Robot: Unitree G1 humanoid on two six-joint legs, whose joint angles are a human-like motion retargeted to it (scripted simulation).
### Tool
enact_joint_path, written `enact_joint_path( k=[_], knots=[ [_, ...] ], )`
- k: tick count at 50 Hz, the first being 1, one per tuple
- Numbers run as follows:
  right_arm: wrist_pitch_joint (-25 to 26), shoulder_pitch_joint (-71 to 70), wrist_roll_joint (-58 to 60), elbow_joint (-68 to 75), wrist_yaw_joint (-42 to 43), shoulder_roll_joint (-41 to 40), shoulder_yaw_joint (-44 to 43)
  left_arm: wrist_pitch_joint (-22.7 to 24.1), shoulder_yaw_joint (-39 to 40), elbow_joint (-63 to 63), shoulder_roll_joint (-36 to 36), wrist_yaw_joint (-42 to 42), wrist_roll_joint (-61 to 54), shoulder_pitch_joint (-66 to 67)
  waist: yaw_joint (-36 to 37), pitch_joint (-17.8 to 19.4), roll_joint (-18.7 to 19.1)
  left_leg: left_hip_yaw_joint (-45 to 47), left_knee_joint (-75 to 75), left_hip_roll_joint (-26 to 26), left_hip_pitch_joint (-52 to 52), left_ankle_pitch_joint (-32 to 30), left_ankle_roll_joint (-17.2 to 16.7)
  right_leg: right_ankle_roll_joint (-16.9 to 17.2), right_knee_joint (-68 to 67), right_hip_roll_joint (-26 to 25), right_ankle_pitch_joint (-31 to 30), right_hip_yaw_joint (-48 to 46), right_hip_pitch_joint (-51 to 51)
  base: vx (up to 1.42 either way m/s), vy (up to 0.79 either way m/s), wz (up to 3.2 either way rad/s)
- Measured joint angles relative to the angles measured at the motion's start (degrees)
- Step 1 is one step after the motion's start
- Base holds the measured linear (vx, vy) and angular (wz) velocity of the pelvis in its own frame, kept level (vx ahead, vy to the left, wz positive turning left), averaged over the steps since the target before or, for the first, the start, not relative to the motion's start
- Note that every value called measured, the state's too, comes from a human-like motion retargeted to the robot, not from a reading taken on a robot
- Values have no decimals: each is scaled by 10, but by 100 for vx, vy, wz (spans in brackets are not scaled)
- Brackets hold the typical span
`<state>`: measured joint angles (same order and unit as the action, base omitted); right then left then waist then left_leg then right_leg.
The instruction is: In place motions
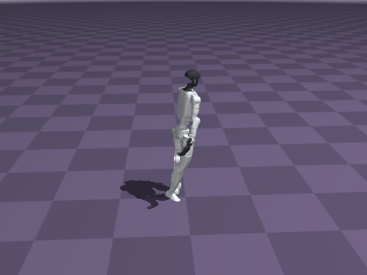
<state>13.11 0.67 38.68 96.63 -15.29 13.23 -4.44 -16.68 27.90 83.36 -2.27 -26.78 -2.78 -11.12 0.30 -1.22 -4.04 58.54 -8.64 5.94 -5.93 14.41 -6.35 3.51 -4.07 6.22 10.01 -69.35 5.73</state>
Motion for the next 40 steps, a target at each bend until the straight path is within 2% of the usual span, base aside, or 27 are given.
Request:
enact_joint_path(
  k=[5,8,10,12,15,17,18,20,22,25,27,30,33,35,36,37,38,40],
  knots=[
    [-5,31,37,-12,37,-15,-9,18,-47,-3,16,-18,20,-25,1,-9,-23,134,13,-12,48,-46,-21,45,-13,-11,-26,-81,33,5,25,348],
    [-19,48,35,-22,64,-11,-18,22,-62,10,16,10,47,-12,-9,-23,4,94,40,-9,48,-74,-33,54,-52,-33,-40,-75,46,20,16,252],
    [-20,52,23,-24,73,-5,-19,28,-59,28,10,33,59,5,-25,-34,39,-3,44,15,21,-73,-31,30,-114,-36,-67,-78,54,32,18,179],
    [-18,46,-10,-29,89,-1,-20,29,-57,55,-4,46,64,17,-26,-36,76,-16,26,66,9,-65,-34,-28,-261,14,-100,-8,27,31,21,111],
    [-57,29,-76,-44,117,-7,-24,18,-61,98,-37,58,77,23,-64,-9,99,-76,15,74,3,-46,-32,-87,-448,80,-160,140,-37,9,11,192],
    [-80,19,-95,-54,117,-16,-28,15,-66,121,-59,60,92,27,-85,8,100,-109,13,68,-1,-42,-29,-77,-490,69,-202,252,-87,7,8,222],
    [-81,15,-100,-58,116,-22,-27,15,-67,130,-70,62,100,30,-91,10,98,-125,14,64,-5,-43,-28,-64,-491,47,-210,310,-112,10,1,188],
    [-82,12,-102,-64,117,-32,-23,14,-70,140,-87,67,111,43,-95,10,98,-155,19,60,-12,-46,-27,-56,-482,-15,-203,421,-158,14,-4,159],
    [-89,12,-89,-71,113,-40,-13,15,-68,137,-101,68,122,56,-92,7,100,-185,23,59,-20,-48,-28,-72,-473,-40,-175,478,-186,15,-8,138],
    [-88,9,-65,-83,112,-46,4,16,-57,120,-117,63,135,73,-83,9,97,-221,27,55,-27,-49,-30,-97,-440,-43,-105,517,-214,17,-8,120],
    [-86,5,-48,-90,113,-47,13,12,-48,109,-121,54,139,81,-79,14,93,-241,30,47,-26,-50,-32,-95,-387,-41,-51,530,-220,10,-7,114],
    [-84,1,-33,-97,112,-46,24,8,-38,98,-120,50,140,93,-79,19,83,-270,35,24,-23,-51,-31,-76,-261,-44,-6,549,-216,11,-6,120],
    [-87,-2,-37,-99,114,-44,26,10,-29,91,-107,60,129,103,-79,26,61,-297,40,-14,-7,-52,-27,-37,-128,-52,-9,599,-205,16,-8,114],
    [-88,-1,-44,-99,114,-45,25,14,-25,90,-96,64,120,110,-75,33,48,-311,39,-31,9,-51,-22,-31,-65,-51,-61,617,-195,21,-10,88],
    [-89,1,-48,-97,112,-47,24,17,-22,92,-91,63,117,114,-74,33,44,-319,36,-35,15,-51,-20,-25,-56,-58,-58,643,-183,23,-13,89],
    [-89,3,-51,-94,110,-48,22,19,-20,93,-86,61,115,117,-73,33,41,-330,34,-39,21,-51,-18,-23,-50,-58,-55,639,-171,23,-15,104],
    [-88,5,-54,-91,106,-49,18,19,-21,94,-82,58,117,119,-74,32,38,-344,33,-45,25,-51,-15,-28,-47,-45,-53,577,-159,22,-15,99],
    [-88,7,-56,-85,97,-52,9,22,-23,96,-71,58,123,123,-58,26,37,-356,33,-47,31,-51,-14,-13,-42,-31,-56,553,-142,19,-14,60]
  ],
)
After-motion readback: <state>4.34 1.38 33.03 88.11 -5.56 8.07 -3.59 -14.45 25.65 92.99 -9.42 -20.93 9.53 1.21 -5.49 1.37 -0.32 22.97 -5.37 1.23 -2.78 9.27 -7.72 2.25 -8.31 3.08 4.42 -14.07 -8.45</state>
